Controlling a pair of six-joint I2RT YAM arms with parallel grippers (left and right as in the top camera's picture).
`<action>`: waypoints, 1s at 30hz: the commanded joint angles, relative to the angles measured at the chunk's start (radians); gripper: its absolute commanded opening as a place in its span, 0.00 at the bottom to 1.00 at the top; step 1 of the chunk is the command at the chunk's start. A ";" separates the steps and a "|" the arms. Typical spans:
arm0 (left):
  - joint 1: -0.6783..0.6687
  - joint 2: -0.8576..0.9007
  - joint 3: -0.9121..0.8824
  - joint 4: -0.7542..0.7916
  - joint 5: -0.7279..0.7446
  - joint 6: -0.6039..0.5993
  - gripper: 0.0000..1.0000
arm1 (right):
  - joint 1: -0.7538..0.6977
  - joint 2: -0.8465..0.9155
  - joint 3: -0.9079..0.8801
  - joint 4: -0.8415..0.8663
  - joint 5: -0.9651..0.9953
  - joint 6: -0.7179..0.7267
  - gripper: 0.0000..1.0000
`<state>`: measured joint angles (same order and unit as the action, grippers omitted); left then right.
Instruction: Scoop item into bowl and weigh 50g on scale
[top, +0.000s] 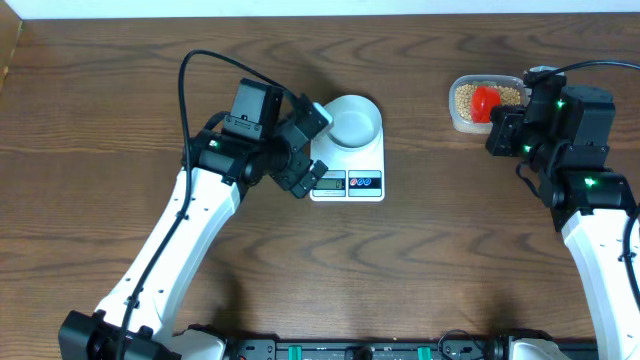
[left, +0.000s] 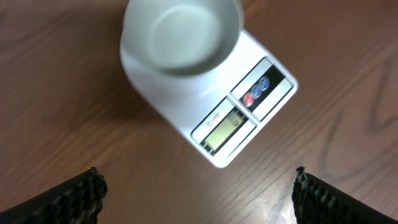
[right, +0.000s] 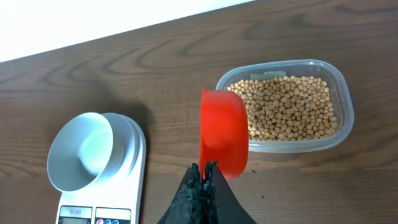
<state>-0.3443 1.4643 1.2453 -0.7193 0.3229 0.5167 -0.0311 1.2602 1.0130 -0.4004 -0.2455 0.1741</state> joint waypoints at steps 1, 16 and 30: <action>0.001 -0.005 0.002 0.032 0.059 0.034 0.98 | -0.005 -0.012 0.020 -0.001 0.007 -0.015 0.01; 0.001 0.048 0.002 0.031 0.063 -0.081 0.98 | -0.005 -0.012 0.020 -0.001 0.007 -0.015 0.01; 0.001 0.051 0.002 0.055 0.089 -0.081 0.98 | -0.005 -0.012 0.020 -0.002 0.007 -0.015 0.01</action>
<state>-0.3439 1.5112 1.2453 -0.6678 0.3923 0.4446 -0.0311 1.2602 1.0130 -0.4004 -0.2451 0.1738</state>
